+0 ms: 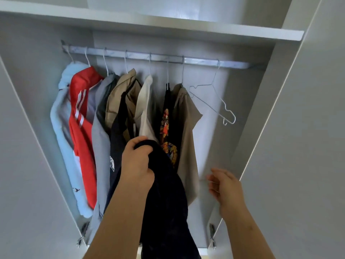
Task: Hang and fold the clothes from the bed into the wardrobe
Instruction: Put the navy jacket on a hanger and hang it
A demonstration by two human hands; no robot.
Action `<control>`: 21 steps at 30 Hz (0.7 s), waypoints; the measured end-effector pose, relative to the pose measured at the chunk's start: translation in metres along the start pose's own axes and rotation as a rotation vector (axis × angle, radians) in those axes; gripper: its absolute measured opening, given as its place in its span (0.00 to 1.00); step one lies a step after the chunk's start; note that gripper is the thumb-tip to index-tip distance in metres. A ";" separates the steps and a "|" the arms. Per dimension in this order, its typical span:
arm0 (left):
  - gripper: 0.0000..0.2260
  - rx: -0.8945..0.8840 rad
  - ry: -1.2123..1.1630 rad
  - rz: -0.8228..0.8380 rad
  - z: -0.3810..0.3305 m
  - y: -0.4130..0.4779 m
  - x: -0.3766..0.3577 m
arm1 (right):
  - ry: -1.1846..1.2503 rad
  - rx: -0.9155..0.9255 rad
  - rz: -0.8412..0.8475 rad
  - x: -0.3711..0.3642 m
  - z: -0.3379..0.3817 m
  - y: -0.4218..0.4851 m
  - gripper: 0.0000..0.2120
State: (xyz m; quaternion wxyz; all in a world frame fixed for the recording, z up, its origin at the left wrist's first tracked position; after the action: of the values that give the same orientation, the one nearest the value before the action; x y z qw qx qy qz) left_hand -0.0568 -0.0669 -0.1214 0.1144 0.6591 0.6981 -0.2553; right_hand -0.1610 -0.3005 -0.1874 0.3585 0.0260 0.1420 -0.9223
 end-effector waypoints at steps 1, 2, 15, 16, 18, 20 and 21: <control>0.14 0.002 -0.018 0.014 -0.007 0.015 -0.010 | 0.001 0.014 0.004 -0.013 0.009 0.012 0.10; 0.14 0.001 -0.039 0.026 -0.014 0.031 -0.018 | 0.009 0.028 0.009 -0.026 0.016 0.023 0.10; 0.16 0.084 -0.038 0.118 -0.013 0.158 -0.117 | -0.215 0.340 -0.167 -0.060 0.108 0.148 0.09; 0.16 0.068 -0.013 0.104 -0.016 0.165 -0.123 | -0.252 0.371 -0.171 -0.062 0.117 0.157 0.09; 0.16 0.037 0.024 0.064 -0.019 0.180 -0.132 | -0.336 0.455 -0.197 -0.064 0.138 0.172 0.10; 0.17 0.032 0.048 0.020 -0.015 0.192 -0.139 | -0.463 0.563 -0.286 -0.063 0.160 0.185 0.12; 0.17 0.037 0.055 0.004 -0.013 0.198 -0.143 | -0.546 0.603 -0.343 -0.062 0.170 0.190 0.13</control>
State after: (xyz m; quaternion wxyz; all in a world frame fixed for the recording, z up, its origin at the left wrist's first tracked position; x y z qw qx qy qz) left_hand 0.1548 -0.1830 -0.0800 0.0834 0.6692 0.6949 -0.2496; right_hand 0.0213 -0.4415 -0.0610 0.2009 -0.1393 -0.2310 -0.9417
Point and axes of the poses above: each hand's wrist, its own y-axis towards the middle knuckle, its own x-axis out of the back of the hand, z = x × y, the point moved 10 cm from there along y, towards the middle knuckle, and after that the axes turned 1 degree about y, right-handed, at the moved point
